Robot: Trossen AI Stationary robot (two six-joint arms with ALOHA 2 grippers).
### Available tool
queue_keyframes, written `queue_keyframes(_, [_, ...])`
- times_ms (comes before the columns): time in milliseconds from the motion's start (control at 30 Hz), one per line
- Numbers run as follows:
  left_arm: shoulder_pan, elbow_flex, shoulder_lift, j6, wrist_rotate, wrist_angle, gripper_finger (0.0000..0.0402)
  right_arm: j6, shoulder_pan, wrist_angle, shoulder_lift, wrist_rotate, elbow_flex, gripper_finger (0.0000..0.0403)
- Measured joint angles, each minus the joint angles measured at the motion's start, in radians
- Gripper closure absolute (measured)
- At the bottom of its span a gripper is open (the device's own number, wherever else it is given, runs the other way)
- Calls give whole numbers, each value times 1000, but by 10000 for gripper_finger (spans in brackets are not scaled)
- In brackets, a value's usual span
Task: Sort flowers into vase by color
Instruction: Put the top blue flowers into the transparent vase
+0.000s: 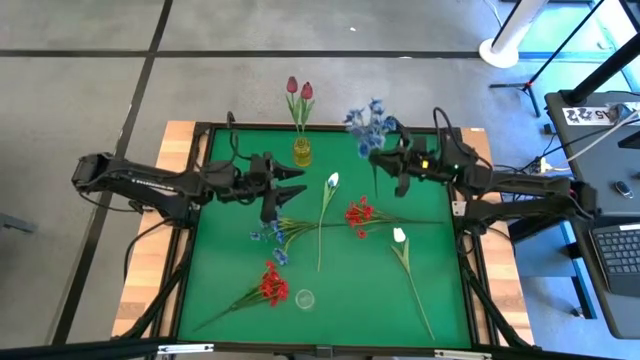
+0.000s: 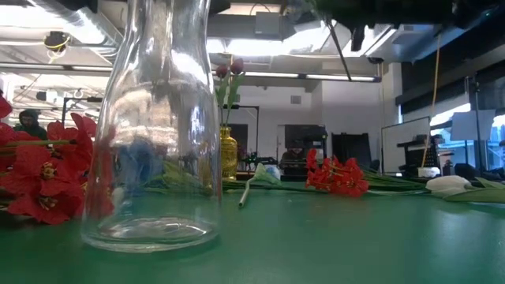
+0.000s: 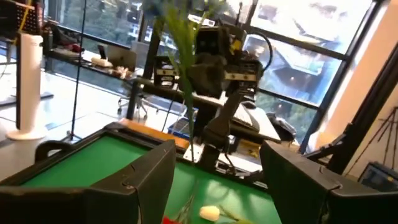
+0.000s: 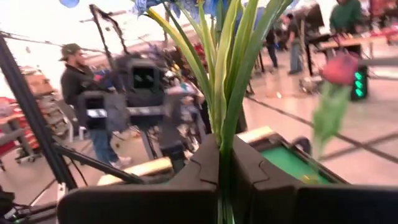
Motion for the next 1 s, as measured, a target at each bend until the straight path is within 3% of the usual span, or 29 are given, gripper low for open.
queue_keyframes(233, [2,12,153,-20,29,185,170,-8,121,154,99,32,0,396])
queue_keyframes(467, [2,158,293,-21,73,195,170,12,203,272,228,35,0,393])
queue_keyframes(867, [6,247,373,-17,45,182,170,18,245,366,333,48,0,393])
queue_keyframes(1000, [6,247,373,14,-22,174,171,17,244,367,338,48,0,396])
